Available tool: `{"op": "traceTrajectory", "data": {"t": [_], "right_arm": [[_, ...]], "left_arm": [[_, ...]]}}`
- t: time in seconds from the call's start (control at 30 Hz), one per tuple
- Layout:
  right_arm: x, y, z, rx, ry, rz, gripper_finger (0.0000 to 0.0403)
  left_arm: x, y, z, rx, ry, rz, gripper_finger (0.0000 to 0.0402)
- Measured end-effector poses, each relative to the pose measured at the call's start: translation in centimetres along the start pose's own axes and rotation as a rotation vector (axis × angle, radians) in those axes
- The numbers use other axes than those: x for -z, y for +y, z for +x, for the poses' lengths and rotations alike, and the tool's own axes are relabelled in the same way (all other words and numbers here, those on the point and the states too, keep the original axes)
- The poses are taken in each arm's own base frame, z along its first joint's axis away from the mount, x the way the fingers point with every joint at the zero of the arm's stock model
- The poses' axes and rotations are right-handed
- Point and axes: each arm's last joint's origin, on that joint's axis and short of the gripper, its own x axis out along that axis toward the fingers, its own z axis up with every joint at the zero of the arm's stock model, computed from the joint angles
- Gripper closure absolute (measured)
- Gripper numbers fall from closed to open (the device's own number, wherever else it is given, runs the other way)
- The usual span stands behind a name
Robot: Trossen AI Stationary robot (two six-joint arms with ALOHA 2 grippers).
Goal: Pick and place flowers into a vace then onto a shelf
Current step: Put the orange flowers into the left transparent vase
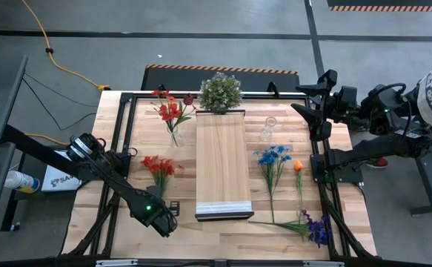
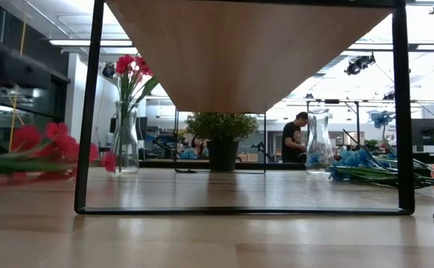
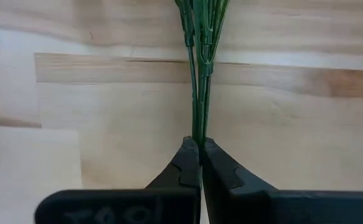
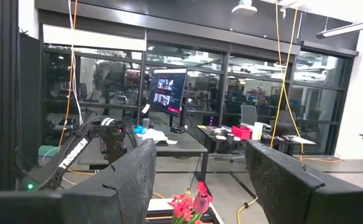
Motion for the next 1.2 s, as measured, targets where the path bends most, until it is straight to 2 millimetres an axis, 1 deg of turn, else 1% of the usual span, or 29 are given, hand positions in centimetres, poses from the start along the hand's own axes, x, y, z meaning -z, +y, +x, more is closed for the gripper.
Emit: {"op": "traceTrajectory", "data": {"t": [0.1, 0.3, 0.57, 0.83, 1.0, 1.2], "right_arm": [[0.0, 0.0, 0.0, 0.001, 0.0, -0.015, 0.0167], [0.0, 0.0, 0.0, 0.002, 0.0, -0.019, 0.0167], [0.0, 0.0, 0.0, 0.002, 0.0, -0.019, 0.0167], [0.0, 0.0, 0.0, 0.002, 0.0, -0.026, 0.0167], [0.0, 0.0, 0.0, 0.002, 0.001, -0.026, 0.0167], [0.0, 0.0, 0.0, 0.001, 0.001, -0.026, 0.0167]], "left_arm": [[0.0, -0.1, -0.9, -0.025, -0.021, 0.004, 0.0369], [0.5, -0.8, -3.1, -0.018, -0.005, 0.012, 0.0369], [0.9, -1.3, -7.3, -0.035, -0.014, 0.026, 0.0369], [0.9, -1.0, -11.6, -0.051, -0.037, 0.025, 0.0369], [0.7, -1.0, -13.5, -0.041, -0.035, 0.023, 0.0369], [0.6, -1.1, -15.1, -0.019, -0.021, 0.02, 0.0369]]}}
